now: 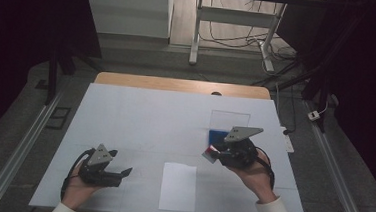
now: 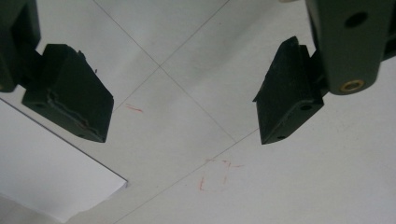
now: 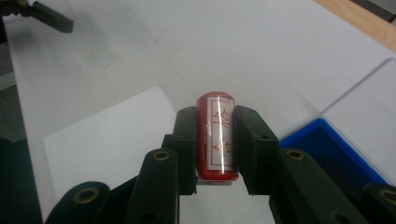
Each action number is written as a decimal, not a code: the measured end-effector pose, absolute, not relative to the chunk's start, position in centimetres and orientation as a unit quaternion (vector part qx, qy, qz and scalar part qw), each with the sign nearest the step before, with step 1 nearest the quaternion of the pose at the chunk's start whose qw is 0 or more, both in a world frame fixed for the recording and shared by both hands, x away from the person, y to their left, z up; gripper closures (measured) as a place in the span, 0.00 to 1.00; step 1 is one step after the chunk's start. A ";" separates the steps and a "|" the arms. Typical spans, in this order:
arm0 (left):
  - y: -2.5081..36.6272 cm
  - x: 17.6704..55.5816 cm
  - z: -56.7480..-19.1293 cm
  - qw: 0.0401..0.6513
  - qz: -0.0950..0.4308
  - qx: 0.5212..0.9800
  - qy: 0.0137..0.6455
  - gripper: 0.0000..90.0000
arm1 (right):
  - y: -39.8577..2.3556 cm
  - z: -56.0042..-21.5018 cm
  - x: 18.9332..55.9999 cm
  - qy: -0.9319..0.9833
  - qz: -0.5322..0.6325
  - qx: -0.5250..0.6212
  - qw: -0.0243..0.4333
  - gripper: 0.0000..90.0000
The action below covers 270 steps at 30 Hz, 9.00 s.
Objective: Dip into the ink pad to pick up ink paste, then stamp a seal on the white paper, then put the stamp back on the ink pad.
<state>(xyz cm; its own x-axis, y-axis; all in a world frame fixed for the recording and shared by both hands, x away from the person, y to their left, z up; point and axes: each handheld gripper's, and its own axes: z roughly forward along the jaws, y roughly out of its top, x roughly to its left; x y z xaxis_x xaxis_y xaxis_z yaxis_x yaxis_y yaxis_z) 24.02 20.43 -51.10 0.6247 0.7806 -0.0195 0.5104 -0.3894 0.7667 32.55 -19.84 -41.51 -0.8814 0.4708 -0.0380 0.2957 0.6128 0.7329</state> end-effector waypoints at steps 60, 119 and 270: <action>20.6 23.8 -51.5 0.386 0.166 0.812 0.406 0.21 | -11.0 -46.6 29.2 0.941 0.308 0.130 0.060 0.78; 20.7 23.7 -51.7 0.380 0.160 0.816 0.404 0.21 | -10.3 -48.6 29.3 0.948 0.286 0.123 0.072 0.78; 20.6 23.9 -51.7 0.381 0.161 0.814 0.408 0.21 | -18.8 -41.1 32.8 0.878 0.394 0.227 0.152 0.77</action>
<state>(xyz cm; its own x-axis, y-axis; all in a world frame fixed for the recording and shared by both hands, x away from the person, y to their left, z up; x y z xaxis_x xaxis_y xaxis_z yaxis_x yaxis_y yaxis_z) 23.91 20.60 -51.72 0.6157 0.7864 -0.0493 0.5418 -0.3771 0.7511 32.82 -18.78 -41.11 -0.8505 0.5185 -0.0884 0.2787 0.5867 0.7603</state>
